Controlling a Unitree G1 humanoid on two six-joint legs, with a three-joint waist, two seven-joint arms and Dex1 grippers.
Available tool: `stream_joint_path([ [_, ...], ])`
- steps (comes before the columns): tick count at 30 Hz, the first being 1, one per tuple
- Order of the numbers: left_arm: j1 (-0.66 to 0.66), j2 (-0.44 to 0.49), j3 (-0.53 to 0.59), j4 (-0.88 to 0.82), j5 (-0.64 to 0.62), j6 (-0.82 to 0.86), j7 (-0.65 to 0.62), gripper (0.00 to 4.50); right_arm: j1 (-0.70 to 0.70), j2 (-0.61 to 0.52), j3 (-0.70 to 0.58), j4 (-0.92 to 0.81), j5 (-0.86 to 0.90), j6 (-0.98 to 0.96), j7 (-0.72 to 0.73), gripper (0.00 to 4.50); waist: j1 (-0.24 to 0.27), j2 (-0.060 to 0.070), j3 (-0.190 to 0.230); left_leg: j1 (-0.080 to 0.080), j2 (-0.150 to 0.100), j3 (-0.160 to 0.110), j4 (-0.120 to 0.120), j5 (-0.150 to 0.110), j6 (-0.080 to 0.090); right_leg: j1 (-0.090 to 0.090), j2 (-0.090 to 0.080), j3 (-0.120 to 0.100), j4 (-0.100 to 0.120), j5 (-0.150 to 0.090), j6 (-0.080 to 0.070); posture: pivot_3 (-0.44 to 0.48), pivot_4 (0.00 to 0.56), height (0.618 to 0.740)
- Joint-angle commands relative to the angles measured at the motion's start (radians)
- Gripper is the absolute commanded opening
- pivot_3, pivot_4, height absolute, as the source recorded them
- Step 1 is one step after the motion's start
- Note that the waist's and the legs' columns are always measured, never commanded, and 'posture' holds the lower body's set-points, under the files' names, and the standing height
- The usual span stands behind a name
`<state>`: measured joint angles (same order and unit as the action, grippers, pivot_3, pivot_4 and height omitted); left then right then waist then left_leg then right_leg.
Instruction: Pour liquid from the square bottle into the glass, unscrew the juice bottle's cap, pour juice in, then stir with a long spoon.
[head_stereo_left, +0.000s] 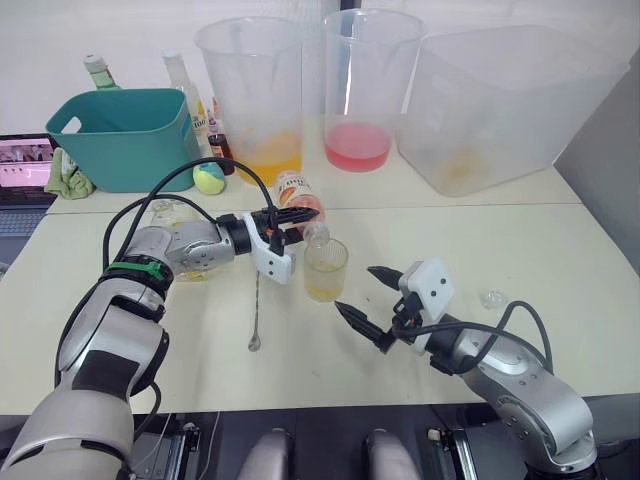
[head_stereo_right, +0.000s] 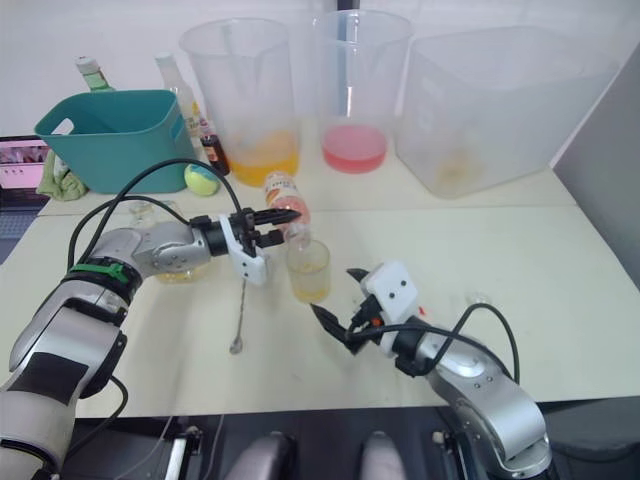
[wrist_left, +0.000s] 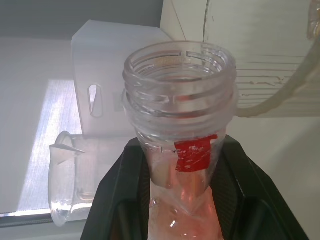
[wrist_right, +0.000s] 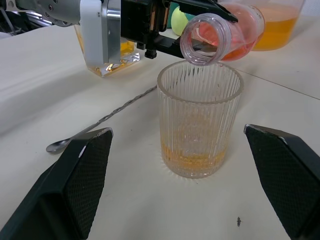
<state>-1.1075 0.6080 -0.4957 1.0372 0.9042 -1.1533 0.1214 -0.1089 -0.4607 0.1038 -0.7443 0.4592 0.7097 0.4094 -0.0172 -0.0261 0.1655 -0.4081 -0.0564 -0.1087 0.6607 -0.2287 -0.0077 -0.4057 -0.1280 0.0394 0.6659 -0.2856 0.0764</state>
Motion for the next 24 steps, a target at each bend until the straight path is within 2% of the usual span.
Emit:
stream_joint_path([
  [1, -0.052, 0.017, 0.006, -0.024, -0.005, -0.003, 0.053, 1.24, -0.003, 0.006, -0.021, -0.047, 0.023, -0.001, -0.003, 4.45, -0.001, 0.000, 0.000, 0.000, 0.000, 0.000, 0.000, 0.000, 0.000, 0.000, 0.000, 0.000, 0.000, 0.000, 0.000, 0.000, 0.150, 0.729],
  [24, -0.090, 0.037, -0.080, -0.047, 0.121, 0.054, 0.238, 1.24, -0.009, 0.005, -0.020, -0.041, 0.019, -0.001, -0.003, 4.45, 0.000, 0.000, 0.000, 0.000, 0.000, 0.000, 0.000, 0.000, 0.000, 0.000, 0.000, 0.000, 0.001, 0.000, 0.000, 0.000, 0.150, 0.729],
])
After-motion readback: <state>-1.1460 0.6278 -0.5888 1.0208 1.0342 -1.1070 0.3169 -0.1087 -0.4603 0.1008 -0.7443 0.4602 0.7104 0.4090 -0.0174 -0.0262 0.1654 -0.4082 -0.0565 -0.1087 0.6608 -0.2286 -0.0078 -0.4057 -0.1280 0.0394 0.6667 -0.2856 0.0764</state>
